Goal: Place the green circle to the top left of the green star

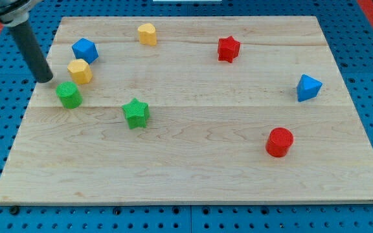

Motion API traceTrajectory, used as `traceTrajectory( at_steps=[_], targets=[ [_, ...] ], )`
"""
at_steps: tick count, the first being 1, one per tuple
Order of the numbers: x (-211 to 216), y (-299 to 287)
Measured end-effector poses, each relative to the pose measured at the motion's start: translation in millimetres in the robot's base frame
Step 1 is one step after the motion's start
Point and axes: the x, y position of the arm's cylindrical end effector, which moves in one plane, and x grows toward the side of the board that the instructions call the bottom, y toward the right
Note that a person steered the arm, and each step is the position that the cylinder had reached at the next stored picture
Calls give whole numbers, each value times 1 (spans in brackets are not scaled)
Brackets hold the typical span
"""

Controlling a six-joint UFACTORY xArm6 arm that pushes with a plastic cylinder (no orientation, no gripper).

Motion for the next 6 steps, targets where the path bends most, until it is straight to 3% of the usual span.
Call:
traceTrajectory(
  at_steps=[1,2,3,5,6],
  targets=[
    [9,64],
    [38,52],
    [95,18],
    [73,120],
    [77,139]
  ],
)
